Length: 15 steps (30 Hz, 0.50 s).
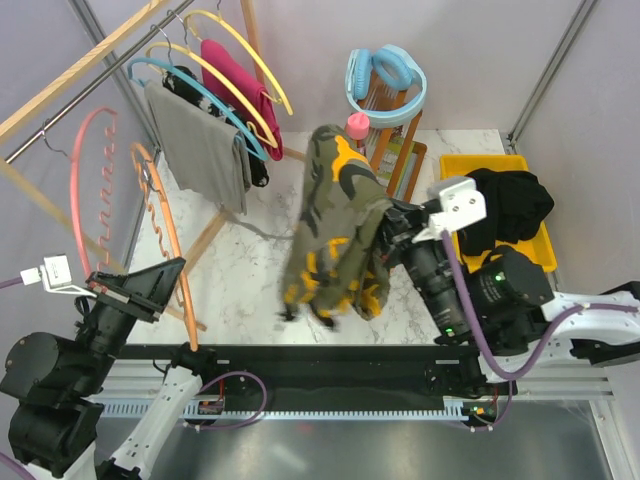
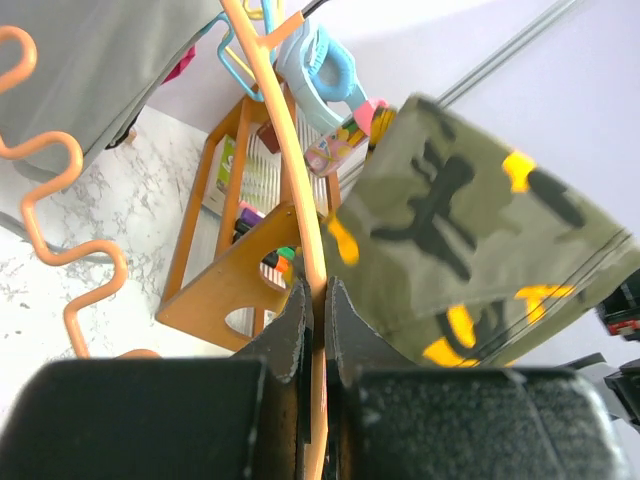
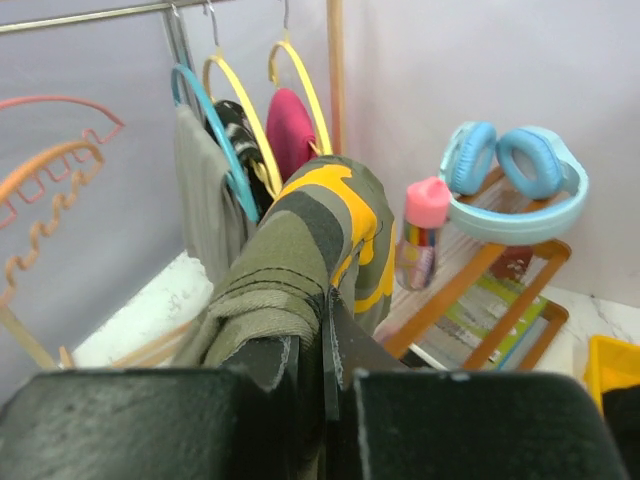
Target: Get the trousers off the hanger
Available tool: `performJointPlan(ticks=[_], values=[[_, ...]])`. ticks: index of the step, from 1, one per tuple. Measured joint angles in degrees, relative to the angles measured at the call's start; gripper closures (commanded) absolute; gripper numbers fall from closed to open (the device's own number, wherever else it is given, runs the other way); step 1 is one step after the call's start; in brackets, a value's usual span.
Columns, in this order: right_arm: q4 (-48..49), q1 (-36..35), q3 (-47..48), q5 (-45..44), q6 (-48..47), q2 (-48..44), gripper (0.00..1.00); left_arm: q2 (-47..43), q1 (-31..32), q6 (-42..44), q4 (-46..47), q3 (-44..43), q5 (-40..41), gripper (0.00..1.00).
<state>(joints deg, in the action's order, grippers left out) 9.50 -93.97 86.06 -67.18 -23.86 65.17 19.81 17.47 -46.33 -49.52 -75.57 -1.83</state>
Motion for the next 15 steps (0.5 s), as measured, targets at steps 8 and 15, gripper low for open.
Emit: performJointPlan(ticks=[8, 15], values=[[-12.1, 0.1, -15.1, -3.8, 9.6, -13.0, 1.00, 0.7, 0.0, 1.1, -0.7, -2.1, 0.3, 0.98], [-24.2, 0.1, -27.1, -4.8, 23.0, -20.5, 1.00, 1.4, 0.0, 2.1, -1.1, -3.5, 0.4, 0.98]])
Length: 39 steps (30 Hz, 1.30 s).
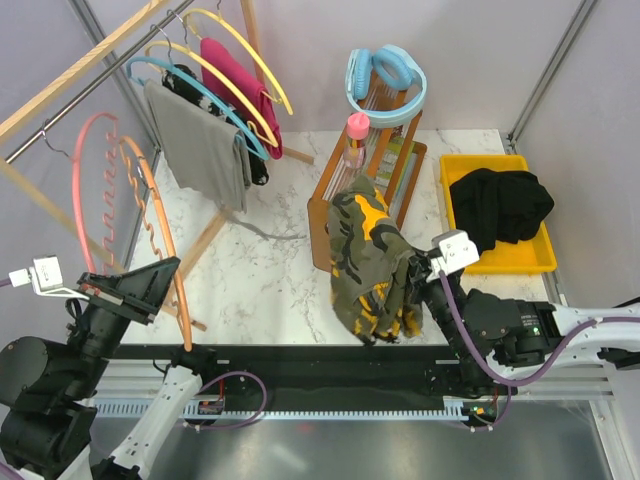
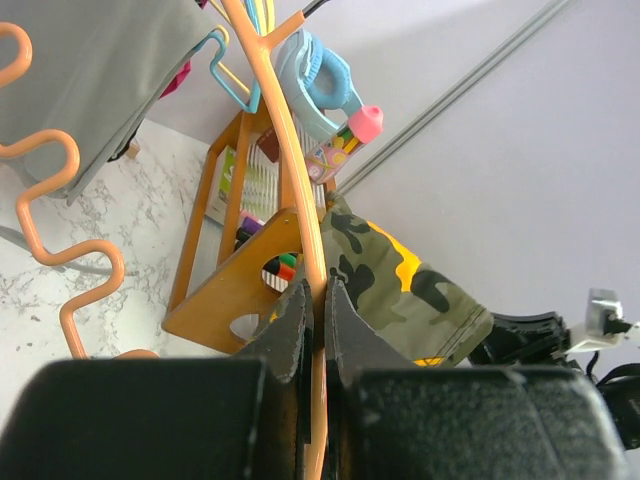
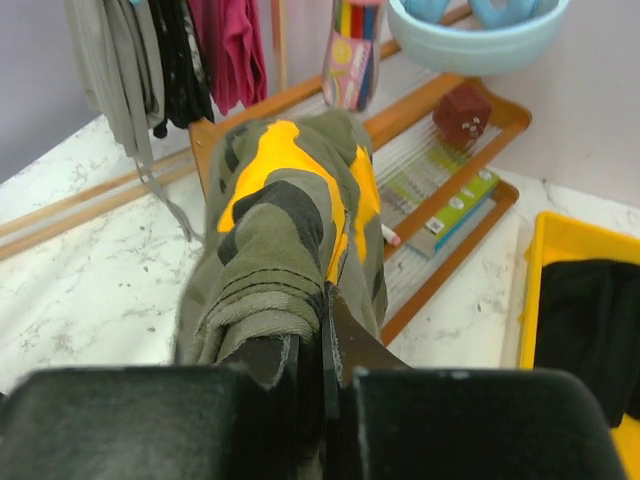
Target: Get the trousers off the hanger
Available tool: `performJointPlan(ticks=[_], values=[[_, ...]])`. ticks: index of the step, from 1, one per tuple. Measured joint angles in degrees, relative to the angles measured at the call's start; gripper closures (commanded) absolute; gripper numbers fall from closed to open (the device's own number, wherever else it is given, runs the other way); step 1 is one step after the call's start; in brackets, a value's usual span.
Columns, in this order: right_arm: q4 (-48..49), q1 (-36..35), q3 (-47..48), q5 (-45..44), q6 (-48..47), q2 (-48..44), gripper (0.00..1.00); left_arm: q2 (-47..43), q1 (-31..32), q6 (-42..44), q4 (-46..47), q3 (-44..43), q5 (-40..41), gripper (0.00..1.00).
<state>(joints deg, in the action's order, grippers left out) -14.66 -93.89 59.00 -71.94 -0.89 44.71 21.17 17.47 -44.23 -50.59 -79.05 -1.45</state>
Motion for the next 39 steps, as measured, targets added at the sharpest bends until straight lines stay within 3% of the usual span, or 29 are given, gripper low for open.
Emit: performJointPlan(ticks=[6, 14, 20, 23, 32, 39], values=[[-6.7, 0.0, -5.9, -4.0, 9.7, -4.1, 1.00, 0.1, 0.0, 0.6, 0.0, -0.2, 0.0, 0.98], [-24.2, 2.1, -5.3, -8.9, 26.4, 2.7, 1.00, 0.3, 0.0, 0.7, -0.1, -0.2, -0.1, 0.98], [-30.8, 6.7, -5.5, -9.0, 33.7, -4.3, 1.00, 0.3, 0.0, 0.9, -0.1, -0.2, -0.1, 0.98], [-33.6, 10.6, -5.0, -8.9, 35.3, -5.3, 1.00, 0.3, 0.0, 0.9, -0.1, -0.2, -0.1, 0.98], [-38.2, 22.4, -2.1, -7.2, 35.6, 6.6, 1.00, 0.3, 0.0, 0.9, -0.1, -0.2, -0.1, 0.98], [-28.5, 39.1, -1.7, 4.0, 26.5, 8.2, 1.00, 0.3, 0.0, 0.9, -0.1, -0.2, -0.4, 0.98]])
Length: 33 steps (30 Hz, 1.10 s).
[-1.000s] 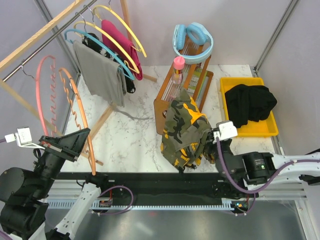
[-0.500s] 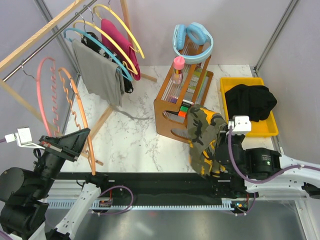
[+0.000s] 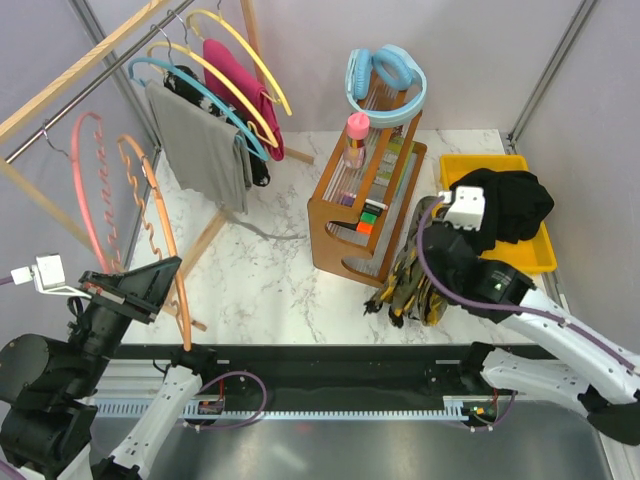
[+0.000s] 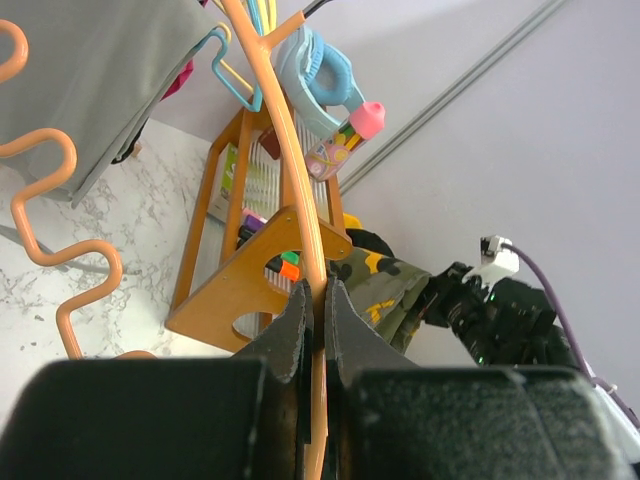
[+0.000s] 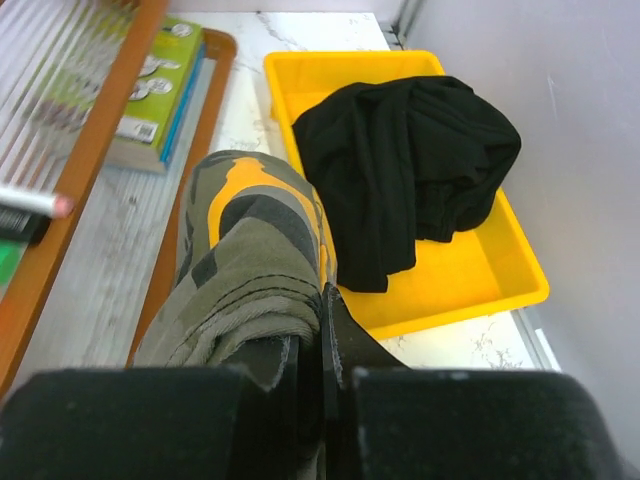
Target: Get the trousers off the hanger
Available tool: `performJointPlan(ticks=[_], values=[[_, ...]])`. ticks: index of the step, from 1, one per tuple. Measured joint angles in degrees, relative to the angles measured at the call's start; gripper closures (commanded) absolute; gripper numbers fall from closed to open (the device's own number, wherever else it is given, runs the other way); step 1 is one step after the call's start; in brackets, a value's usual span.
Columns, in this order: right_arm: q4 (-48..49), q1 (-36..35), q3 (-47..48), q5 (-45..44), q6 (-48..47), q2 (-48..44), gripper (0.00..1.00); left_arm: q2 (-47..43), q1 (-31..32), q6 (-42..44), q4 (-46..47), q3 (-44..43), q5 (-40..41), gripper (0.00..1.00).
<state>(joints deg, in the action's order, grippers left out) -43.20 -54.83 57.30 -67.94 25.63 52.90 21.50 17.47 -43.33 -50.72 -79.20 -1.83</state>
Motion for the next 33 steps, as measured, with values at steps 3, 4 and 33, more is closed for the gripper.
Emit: performJointPlan(ticks=[3, 4, 33], values=[[5.2, 10.2, -0.1, 7.5, -4.9, -2.2, 1.00, 0.0, 0.0, 0.0, 0.0, 0.2, -0.4, 0.98], [6.6, 13.7, 0.0, 10.2, -6.3, -2.7, 1.00, 0.0, 0.0, 0.0, 0.0, 0.3, -0.6, 0.98], [23.7, 71.8, 30.2, 68.0, -9.2, 19.1, 1.00, 2.4, 0.0, -0.3, -0.1, 2.0, -4.9, 0.98]])
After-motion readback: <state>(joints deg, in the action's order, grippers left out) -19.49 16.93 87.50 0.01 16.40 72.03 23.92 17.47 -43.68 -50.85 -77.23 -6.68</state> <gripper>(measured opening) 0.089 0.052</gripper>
